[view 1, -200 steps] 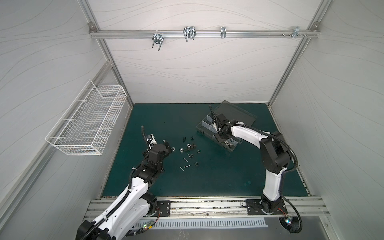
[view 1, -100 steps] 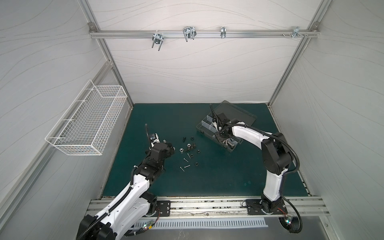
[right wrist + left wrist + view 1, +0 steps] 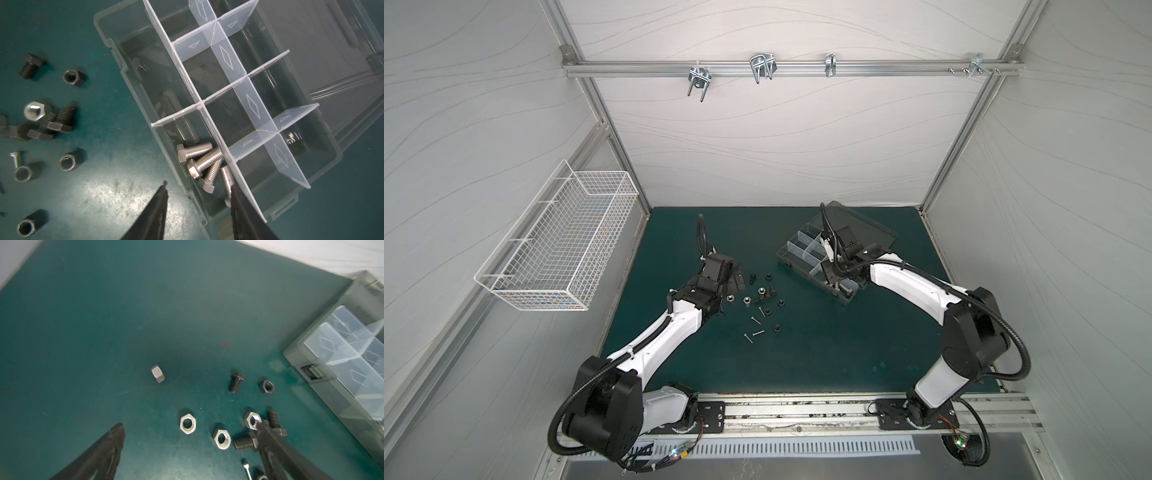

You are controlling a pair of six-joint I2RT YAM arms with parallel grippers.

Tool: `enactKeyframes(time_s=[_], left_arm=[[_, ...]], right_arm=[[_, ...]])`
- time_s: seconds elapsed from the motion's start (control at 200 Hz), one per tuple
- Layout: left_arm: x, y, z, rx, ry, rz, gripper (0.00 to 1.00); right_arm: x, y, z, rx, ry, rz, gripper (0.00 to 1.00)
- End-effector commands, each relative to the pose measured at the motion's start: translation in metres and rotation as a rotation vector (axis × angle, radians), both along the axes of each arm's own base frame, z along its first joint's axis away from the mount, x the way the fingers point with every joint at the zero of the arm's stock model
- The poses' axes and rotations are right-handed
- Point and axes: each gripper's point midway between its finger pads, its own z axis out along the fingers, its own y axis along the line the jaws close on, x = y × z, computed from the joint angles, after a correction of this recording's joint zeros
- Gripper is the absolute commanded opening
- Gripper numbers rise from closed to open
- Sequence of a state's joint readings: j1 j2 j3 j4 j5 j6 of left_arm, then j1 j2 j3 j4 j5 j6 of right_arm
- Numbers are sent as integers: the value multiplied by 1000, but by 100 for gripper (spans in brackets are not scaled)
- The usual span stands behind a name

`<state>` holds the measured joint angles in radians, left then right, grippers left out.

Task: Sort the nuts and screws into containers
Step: 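Reach the left gripper down over a silver nut while the right gripper withdraws, then close the left gripper on the silver nut and lift it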

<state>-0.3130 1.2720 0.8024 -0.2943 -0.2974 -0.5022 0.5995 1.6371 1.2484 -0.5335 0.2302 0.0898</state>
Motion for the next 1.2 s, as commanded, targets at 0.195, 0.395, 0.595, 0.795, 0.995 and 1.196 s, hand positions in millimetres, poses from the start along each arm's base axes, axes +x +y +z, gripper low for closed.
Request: enactKeyframes(time_s=[0.195, 0.395, 0.595, 0.795, 0.995, 1.196], left_arm=[[20, 20, -43, -110, 216, 135, 99], [34, 30, -56, -84, 242, 185, 82], [44, 46, -67, -60, 266, 231, 62], [57, 51, -77, -59, 292, 240, 51], [65, 47, -92, -69, 335, 229, 44], [59, 47, -104, -73, 365, 241, 40]], right_arm=[[-10, 0, 18, 98, -46, -6, 93], [-13, -1, 18, 112, -49, -10, 99], [-15, -1, 16, 117, -46, -11, 99], [-15, -2, 18, 120, -48, -16, 99], [-14, -2, 20, 122, -52, -18, 99], [-14, -2, 21, 123, -51, -24, 99]])
